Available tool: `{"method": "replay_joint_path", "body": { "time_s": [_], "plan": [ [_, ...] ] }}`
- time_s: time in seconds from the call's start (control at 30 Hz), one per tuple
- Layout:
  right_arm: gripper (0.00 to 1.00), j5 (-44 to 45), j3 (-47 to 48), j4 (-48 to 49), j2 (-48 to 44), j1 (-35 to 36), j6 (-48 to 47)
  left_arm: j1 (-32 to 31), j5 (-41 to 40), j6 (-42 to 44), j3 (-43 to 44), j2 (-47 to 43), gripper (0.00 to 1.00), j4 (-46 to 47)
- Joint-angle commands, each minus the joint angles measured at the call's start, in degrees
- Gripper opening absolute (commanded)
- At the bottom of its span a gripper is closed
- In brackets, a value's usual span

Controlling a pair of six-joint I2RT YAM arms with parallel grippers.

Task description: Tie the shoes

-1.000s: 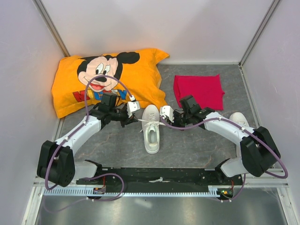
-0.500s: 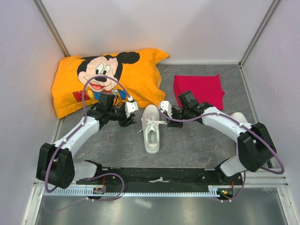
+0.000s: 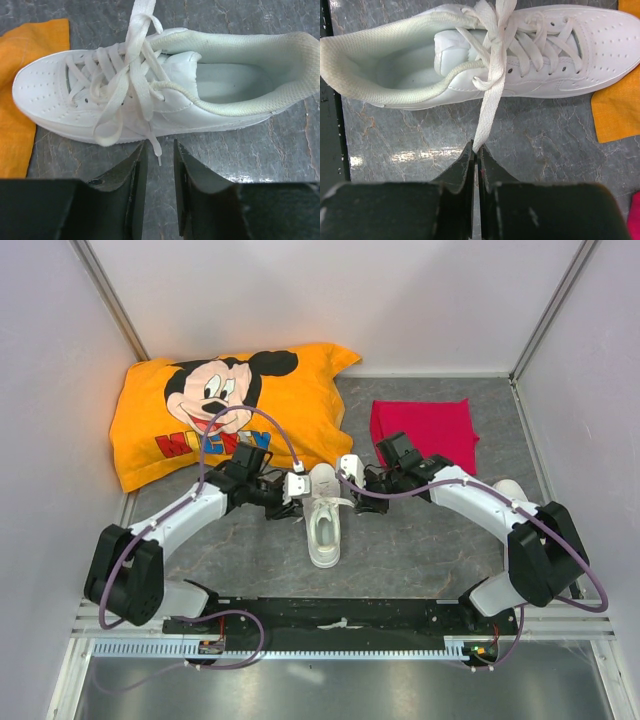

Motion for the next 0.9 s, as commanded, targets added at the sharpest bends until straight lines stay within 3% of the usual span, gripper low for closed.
{"method": "replay_joint_path", "body": {
  "time_s": [0.0, 0.2, 0.5, 0.57, 0.7, 0.87],
  "plan": [
    [0.09, -1.94, 2.91, -0.54, 0.62, 0.39, -0.25, -1.32, 1.52, 3.23, 4.93, 2.63, 0.36, 0.43],
    [0.1, -2.29, 3.09, -0.71, 0.88, 0.47, -0.78, -1.94, 0.73, 3.76, 7.04, 5.53, 0.42, 1.49],
    [0.11, -2.11, 3.44, -0.98, 1.23, 0.47, -1.84, -3.61, 2.49, 4.9, 9.33, 7.82, 0.42, 1.49],
    [0.12, -2.11, 3.53, -1.07, 1.23, 0.56, -1.84, -3.7, 2.66, 5.25, 9.77, 8.0, 0.36, 0.96],
    [0.13, -2.02, 3.53, -1.15, 1.14, 0.48, -1.84, -3.7, 2.93, 6.3, 10.21, 7.39, 0.08, -0.71],
    [0.14, -1.67, 3.44, -1.33, 1.23, 0.56, -1.75, -2.21, 2.58, 6.75, 8.63, 4.14, 0.01, -2.55]
  ]
}}
